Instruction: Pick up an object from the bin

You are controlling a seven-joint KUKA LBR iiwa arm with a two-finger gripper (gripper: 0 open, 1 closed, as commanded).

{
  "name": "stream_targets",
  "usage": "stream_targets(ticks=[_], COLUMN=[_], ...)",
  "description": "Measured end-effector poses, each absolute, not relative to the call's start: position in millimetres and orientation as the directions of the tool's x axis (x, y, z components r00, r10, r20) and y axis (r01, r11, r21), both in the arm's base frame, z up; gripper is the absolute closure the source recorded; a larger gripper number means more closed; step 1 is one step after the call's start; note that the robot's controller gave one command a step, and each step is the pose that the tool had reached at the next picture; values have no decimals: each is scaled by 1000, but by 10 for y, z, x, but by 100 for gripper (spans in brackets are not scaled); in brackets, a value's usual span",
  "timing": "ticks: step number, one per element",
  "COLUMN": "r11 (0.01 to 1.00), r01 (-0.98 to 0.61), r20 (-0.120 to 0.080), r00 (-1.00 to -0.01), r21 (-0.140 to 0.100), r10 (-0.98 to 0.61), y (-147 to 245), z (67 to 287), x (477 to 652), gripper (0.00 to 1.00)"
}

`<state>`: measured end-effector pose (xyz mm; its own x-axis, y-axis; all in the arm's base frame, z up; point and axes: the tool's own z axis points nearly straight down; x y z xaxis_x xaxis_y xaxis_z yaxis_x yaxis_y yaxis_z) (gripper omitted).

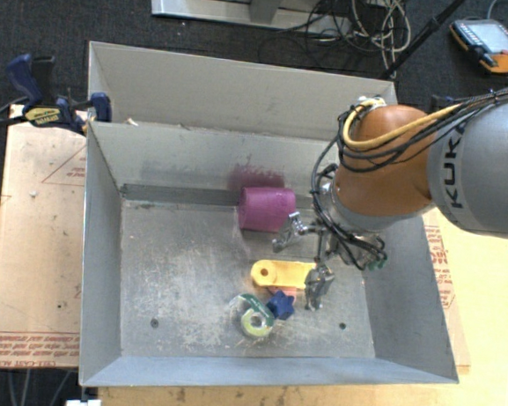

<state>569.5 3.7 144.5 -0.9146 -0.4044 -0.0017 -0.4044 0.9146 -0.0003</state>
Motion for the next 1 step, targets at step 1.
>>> stream_targets(ticks=[1], r11=[802], r01=[-597], r20=[-2], r00=[-802], r21=[0], r10=[-597], y=[6], z=[1102], x=[5769], gripper=[0])
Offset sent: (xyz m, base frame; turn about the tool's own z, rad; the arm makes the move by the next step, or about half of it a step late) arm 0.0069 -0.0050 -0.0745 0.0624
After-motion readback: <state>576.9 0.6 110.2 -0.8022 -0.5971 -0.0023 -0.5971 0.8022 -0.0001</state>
